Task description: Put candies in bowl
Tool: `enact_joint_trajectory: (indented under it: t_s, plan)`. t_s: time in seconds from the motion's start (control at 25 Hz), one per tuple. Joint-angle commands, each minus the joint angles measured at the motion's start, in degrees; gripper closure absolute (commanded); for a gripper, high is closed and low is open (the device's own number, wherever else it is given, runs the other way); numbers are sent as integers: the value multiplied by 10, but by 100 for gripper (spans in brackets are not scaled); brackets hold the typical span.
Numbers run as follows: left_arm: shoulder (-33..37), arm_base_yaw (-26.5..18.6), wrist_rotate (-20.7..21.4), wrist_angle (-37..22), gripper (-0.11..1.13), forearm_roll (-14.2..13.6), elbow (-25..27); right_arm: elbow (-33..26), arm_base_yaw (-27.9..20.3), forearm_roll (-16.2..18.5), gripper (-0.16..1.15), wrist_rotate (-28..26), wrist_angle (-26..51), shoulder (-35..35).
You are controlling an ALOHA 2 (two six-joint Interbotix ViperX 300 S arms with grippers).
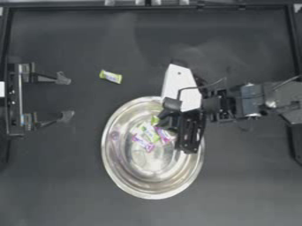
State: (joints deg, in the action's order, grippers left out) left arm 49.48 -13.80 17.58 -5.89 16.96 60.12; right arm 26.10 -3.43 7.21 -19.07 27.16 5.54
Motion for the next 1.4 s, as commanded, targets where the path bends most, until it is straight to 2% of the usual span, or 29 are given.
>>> enact_joint_trajectory:
  t_s: [0.04,0.2,0.24,0.28,0.4,0.48,0.72,0.92,1.04,1.24,1.4]
  plan:
    - [1,-1,1,4,0,1,-6,-16,1,2,37,4,-29,-4]
    - [0,-1,1,4,0,1,-7,-14,1,4,0,5,-53,-11]
    - [-1,-1,1,4,0,1,-6,-13,1,6,-7,4,-53,-11]
    - [-1,-1,1,4,0,1,-7,-12,2,9,-9,4,-54,-11]
    - [-4,-1,1,2,0,1,-7,-14,2,12,-1,5,-54,-2]
    - [-10,-8,1,-11,0,1,-10,-13,1,16,-2,6,-55,14]
    - [-40,-49,7,-105,0,-5,-40,21,2,31,-2,4,-89,95]
    - [-69,-95,23,-156,-1,-47,-71,84,2,30,-2,-1,-159,171]
    - [-92,-112,45,-183,0,-69,-91,122,2,27,-2,-1,-206,203]
    - [-167,-159,91,-235,0,-69,-148,156,2,13,-2,-2,-234,230]
    - [-236,-182,139,-252,0,-62,-185,167,2,8,-2,-2,-236,236]
